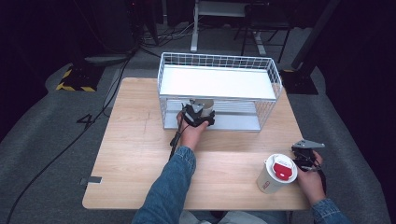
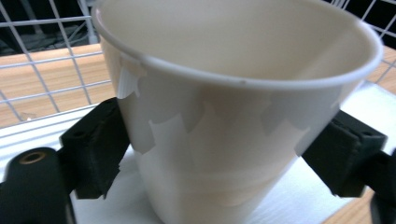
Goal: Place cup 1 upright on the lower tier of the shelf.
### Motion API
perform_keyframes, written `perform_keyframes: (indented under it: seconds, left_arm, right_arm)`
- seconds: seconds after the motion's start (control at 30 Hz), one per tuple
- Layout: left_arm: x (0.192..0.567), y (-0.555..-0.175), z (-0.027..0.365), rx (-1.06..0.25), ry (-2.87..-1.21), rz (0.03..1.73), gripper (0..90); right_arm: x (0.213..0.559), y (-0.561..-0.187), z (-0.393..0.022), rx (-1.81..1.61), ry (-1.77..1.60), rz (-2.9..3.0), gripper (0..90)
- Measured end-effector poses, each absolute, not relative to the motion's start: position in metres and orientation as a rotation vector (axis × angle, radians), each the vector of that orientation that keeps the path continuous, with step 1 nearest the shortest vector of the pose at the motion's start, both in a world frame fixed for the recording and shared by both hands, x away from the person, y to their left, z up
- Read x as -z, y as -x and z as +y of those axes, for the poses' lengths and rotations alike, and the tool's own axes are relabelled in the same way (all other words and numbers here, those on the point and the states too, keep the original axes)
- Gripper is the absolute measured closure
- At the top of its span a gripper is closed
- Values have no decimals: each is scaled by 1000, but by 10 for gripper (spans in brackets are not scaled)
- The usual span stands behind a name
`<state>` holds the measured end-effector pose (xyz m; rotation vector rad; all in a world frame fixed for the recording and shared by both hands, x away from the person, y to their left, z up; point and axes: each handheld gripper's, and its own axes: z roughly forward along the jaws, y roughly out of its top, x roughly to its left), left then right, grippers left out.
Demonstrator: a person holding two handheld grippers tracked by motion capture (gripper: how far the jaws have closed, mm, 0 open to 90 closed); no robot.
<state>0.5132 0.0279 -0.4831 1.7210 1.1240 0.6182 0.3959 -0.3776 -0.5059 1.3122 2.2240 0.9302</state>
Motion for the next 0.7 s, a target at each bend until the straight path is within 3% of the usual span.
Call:
perform_keyframes:
  seconds: [0.37,0.7]
  left_arm:
    - [482,-505,34,-643,-1729,1118,48]
    - [475,-485,45,-640,-1726,1086,49]
  right_arm:
    - [506,-396,-378,-930,-1312,2224,2]
    - [506,-396,-378,-930,-1313,2224,2]
